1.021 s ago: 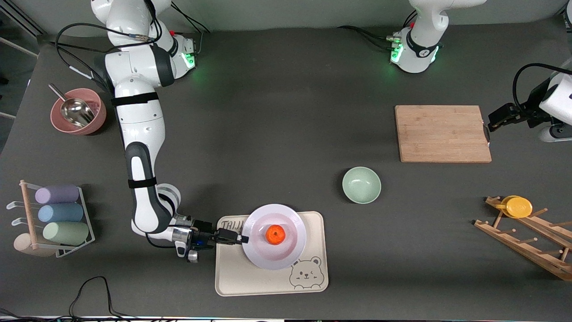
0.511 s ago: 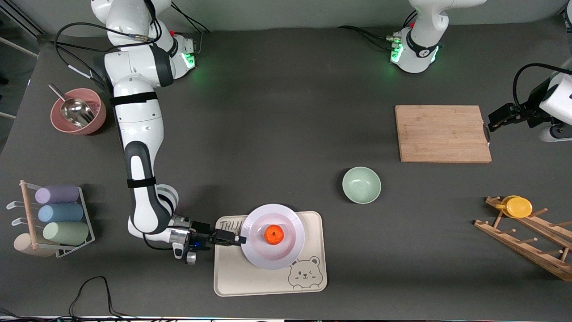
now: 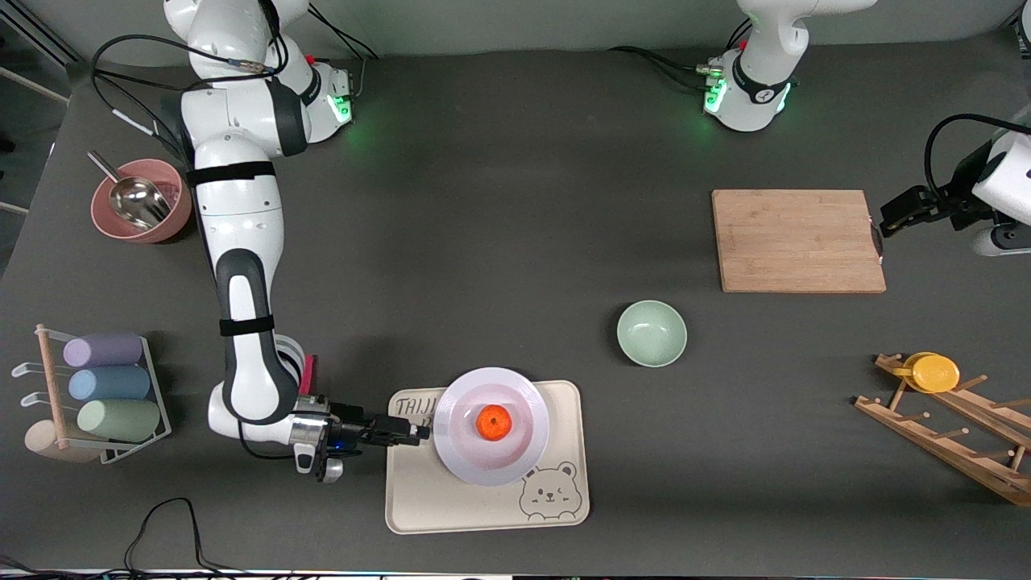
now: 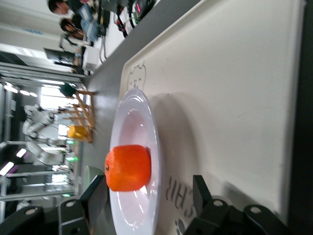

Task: Place orange and plate with both arms
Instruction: 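Open the right gripper and withdraw it from the plate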

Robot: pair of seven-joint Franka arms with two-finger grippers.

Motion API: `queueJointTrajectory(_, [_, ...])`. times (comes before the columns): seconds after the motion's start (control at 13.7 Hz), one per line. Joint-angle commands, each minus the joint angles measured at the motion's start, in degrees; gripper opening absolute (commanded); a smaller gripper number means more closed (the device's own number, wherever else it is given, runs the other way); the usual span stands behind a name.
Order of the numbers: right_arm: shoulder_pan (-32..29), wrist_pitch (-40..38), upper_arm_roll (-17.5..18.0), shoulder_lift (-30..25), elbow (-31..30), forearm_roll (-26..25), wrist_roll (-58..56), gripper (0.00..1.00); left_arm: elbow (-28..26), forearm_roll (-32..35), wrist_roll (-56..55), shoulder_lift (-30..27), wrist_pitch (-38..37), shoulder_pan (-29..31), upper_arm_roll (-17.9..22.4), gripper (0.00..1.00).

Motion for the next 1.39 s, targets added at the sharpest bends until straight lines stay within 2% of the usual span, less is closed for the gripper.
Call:
queueJointTrajectory(0.0, [-1.1,0.2,-0.5,-4.4,-0.6,-10.1,2.4,0.99,-1.2,0.4,0.9,-1.2,0.7,0.0,0.0,1.00])
queueJointTrajectory(0.15, [-2.6,-0.9,-0.7,-7.5,-2.0,-18.3,2.4,1.00,-1.2,0.4,0.9,-1.2,0.7,0.0,0.1,1.00])
queueJointTrajectory(0.29, [-2.8,-1.3,-1.9,-12.7,-4.4,-28.9,3.7,1.00,-1.2,0.4,0.9,-1.2,1.0,0.0,0.1,1.00])
queueJointTrajectory(0.44, [-3.8,-3.8,-2.3,-20.6,-8.4,-39.5,8.2,1.00,-1.2,0.3,0.9,-1.2,1.0,0.0,0.1,1.00])
queueJointTrajectory(0.66, [-5.1,-8.4,-1.7,-34.3,-14.2,-58.4,17.1,1.00,-1.1,0.3,0.9,-1.4,0.9,0.0,0.1,1.00])
queueJointTrajectory(0.88, [-6.4,-13.4,-1.4,-45.4,-18.6,-69.7,23.0,1.00,-1.1,0.3,0.9,-1.5,0.8,0.0,0.1,1.00])
queueJointTrajectory(0.95, [-6.8,-15.7,-0.2,-49.2,-20.1,-74.2,24.3,1.00,-1.1,0.3,0.9,-1.6,0.7,0.0,0.1,1.00])
queueJointTrajectory(1.09, [-11.7,-17.5,7.8,-57.8,-25.1,-82.7,30.9,1.00,-1.1,0.4,0.9,-1.7,0.6,0.0,0.1,1.00])
queueJointTrajectory(1.17, [-14.1,-17.6,11.1,-60.9,-27.5,-85.2,32.2,1.00,-1.2,0.4,0.9,-1.7,0.5,0.0,0.1,1.00])
queueJointTrajectory(1.31, [-16.0,-17.7,12.9,-64.4,-29.3,-86.0,32.3,1.00,-1.2,0.4,0.9,-1.8,0.5,0.0,0.1,1.00])
